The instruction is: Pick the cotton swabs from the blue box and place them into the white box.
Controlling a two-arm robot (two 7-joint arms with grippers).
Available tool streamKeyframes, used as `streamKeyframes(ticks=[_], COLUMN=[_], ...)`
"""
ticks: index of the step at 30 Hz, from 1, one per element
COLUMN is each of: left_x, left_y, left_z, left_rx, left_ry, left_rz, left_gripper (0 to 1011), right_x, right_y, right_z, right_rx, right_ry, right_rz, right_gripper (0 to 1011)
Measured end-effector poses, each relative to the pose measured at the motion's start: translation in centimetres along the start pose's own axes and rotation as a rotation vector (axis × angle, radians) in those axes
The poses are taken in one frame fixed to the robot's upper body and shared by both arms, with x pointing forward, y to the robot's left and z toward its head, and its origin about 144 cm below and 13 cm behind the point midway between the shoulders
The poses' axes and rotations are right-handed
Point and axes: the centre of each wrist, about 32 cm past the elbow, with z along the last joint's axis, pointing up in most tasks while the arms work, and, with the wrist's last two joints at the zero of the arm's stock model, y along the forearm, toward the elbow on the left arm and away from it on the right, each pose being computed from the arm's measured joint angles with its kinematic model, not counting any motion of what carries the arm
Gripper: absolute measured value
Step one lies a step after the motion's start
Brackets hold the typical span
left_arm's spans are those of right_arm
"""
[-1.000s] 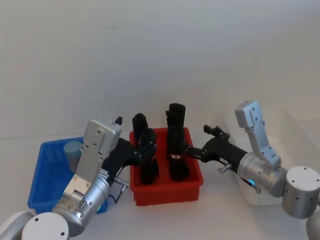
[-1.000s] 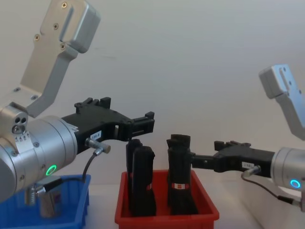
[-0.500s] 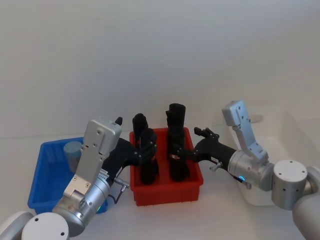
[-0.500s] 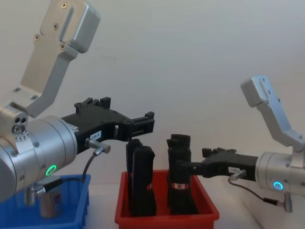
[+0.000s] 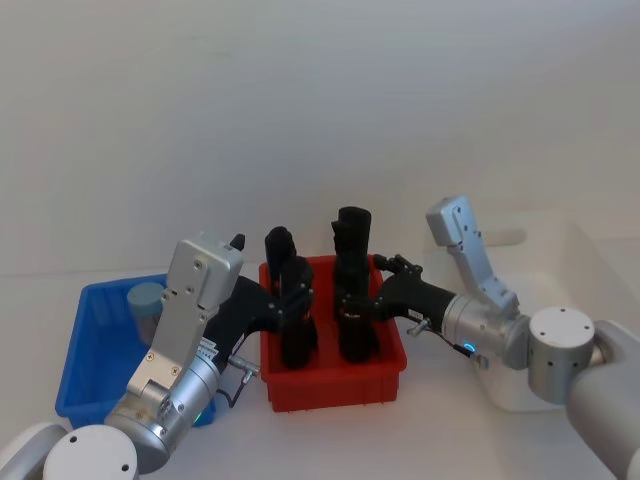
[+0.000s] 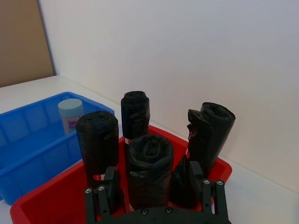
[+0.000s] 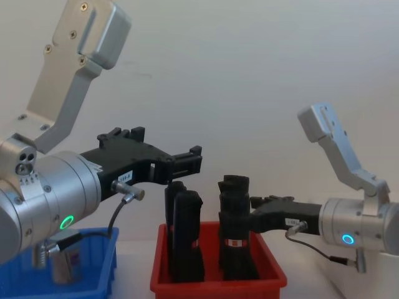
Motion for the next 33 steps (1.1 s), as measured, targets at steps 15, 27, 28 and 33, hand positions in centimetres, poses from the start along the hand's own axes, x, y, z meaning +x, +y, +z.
streamKeyframes(ticks=[15, 27, 28, 33], left_x=[0.0, 0.0, 0.0, 0.0], left_y=[0.0, 0.0, 0.0, 0.0], left_z=[0.0, 0.0, 0.0, 0.0], left_rx=[0.000, 0.000, 0.000, 0.000], left_ry=[0.000, 0.000, 0.000, 0.000], left_rz=[0.000, 0.000, 0.000, 0.000], left_gripper=[1000, 1000, 1000, 1000], right_x=[0.2, 0.4, 0.5, 0.7], right_y=[1.2, 1.3, 1.3, 1.2], right_z=[0.5, 0.7, 0.7, 1.0], right_rx=[-0.003, 0.011, 0.015, 0.042], right_ry=[0.013, 0.018, 0.018, 0.012], right_rz=[0.041, 0.027, 0.024, 0.001], right_gripper=[590, 423, 416, 392])
